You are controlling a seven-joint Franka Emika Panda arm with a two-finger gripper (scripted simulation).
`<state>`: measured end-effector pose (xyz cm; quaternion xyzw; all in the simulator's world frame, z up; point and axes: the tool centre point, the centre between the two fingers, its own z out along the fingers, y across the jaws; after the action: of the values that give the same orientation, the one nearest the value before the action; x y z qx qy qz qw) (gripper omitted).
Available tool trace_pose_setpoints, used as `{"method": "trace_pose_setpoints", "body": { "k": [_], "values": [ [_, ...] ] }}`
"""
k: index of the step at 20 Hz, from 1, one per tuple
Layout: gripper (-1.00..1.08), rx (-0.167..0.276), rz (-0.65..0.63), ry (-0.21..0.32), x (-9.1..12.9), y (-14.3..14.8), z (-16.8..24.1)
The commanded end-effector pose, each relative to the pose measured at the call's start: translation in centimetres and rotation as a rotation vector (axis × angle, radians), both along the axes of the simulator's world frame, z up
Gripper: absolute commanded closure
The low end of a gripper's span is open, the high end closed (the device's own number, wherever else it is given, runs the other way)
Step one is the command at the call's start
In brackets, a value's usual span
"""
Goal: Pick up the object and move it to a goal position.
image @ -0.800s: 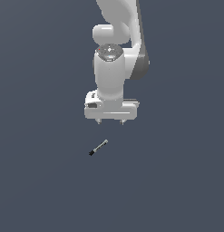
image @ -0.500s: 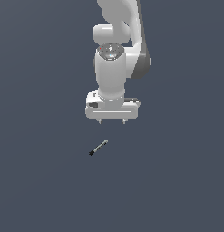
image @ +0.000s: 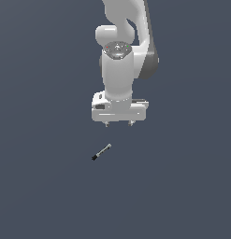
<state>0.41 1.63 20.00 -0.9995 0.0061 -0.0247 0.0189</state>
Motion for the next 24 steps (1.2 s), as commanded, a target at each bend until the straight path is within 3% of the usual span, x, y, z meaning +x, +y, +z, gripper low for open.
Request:
{"method": "trace_pose_setpoints", "body": {
  "k": [1,11,24],
  "values": [
    [-0.92,0.001,-0.014,0.002,0.1,-0.1,-0.2],
    [-0.92,0.009,-0.179,0.018,1.2,-1.7,-2.8],
    [-0.92,0.003,-0.585,0.052,3.3,-5.9,-9.7]
  ]
}}
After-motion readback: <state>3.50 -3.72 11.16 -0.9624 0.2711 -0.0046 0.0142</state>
